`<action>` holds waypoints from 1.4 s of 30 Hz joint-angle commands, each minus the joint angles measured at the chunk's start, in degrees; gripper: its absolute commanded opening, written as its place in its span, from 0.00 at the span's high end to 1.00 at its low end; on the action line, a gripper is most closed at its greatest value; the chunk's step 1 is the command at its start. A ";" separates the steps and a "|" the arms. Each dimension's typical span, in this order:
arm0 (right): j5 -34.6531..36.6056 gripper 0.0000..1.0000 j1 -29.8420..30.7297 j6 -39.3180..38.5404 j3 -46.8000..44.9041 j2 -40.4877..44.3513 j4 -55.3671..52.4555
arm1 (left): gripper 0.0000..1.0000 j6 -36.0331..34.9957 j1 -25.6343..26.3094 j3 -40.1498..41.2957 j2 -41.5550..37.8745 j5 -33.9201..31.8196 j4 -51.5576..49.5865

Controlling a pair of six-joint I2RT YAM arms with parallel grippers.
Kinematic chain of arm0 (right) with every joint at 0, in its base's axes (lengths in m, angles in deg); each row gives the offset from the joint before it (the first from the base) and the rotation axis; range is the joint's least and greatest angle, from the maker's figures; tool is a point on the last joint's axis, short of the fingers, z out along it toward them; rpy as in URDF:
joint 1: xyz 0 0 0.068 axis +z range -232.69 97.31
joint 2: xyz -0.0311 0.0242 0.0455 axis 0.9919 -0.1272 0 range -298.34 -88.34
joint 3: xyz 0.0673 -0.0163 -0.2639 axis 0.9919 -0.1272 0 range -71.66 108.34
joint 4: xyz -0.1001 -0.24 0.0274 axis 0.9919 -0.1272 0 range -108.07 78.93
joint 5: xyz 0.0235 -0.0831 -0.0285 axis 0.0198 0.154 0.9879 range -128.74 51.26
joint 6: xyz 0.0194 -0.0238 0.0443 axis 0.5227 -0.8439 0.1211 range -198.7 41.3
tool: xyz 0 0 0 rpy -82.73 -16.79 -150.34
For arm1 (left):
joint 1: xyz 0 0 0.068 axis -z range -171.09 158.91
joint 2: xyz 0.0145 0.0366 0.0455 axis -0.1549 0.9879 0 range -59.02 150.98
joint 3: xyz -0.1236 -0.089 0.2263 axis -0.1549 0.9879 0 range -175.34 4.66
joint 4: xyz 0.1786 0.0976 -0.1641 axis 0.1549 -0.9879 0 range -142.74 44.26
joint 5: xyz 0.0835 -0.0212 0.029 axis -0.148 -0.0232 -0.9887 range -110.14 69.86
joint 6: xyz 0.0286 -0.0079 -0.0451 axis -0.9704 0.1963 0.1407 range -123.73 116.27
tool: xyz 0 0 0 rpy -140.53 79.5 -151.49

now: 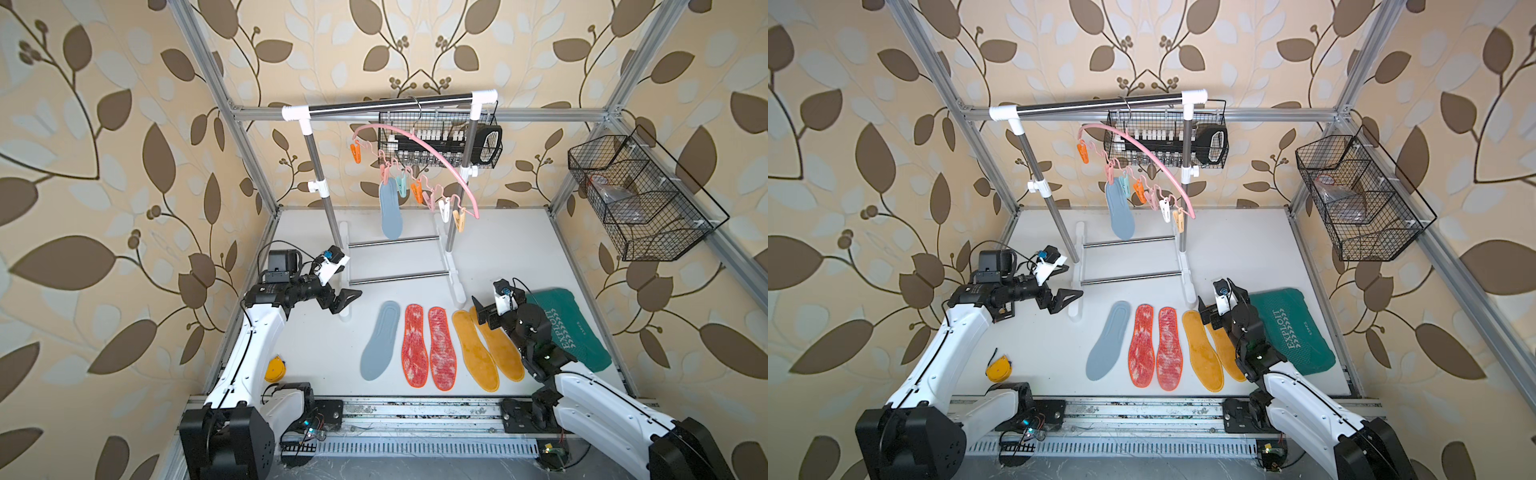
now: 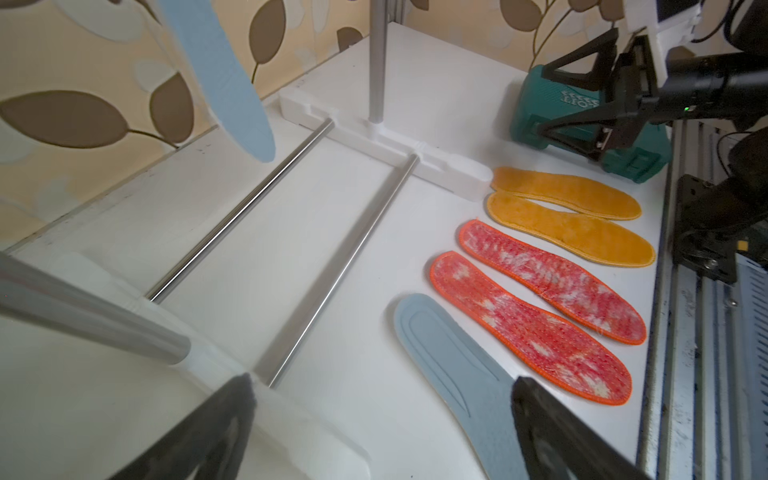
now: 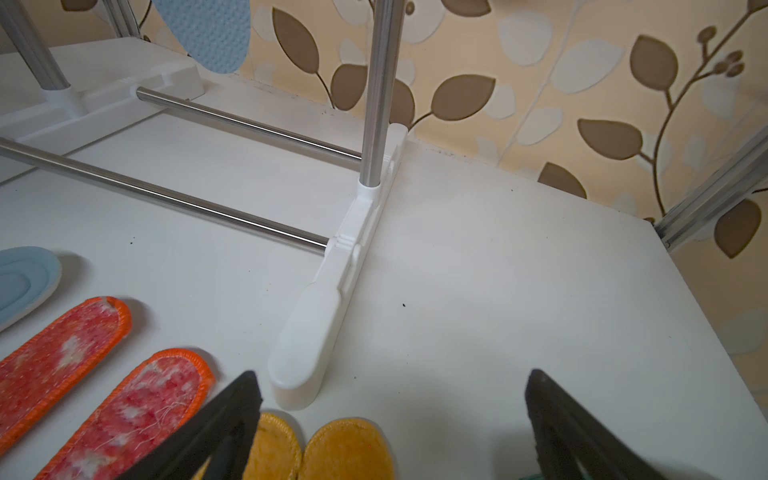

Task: Take the shoe insoles off the hanger
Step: Move the clothesline to the center of the board.

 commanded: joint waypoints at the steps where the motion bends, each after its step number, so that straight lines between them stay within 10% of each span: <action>1: -0.21 0.02 -0.27 0.94 -0.94 -1.14 1.30 | 0.01 3.59 3.20 -2.79 2.81 -1.41 2.95; 9: 0.55 0.02 -0.31 2.03 -2.17 2.85 -1.33 | 0.01 6.74 10.21 -5.53 10.48 -6.40 13.68; 42: -1.26 0.02 -0.41 5.27 3.02 20.69 -25.92 | 0.05 25.95 10.37 -29.62 47.09 1.32 39.68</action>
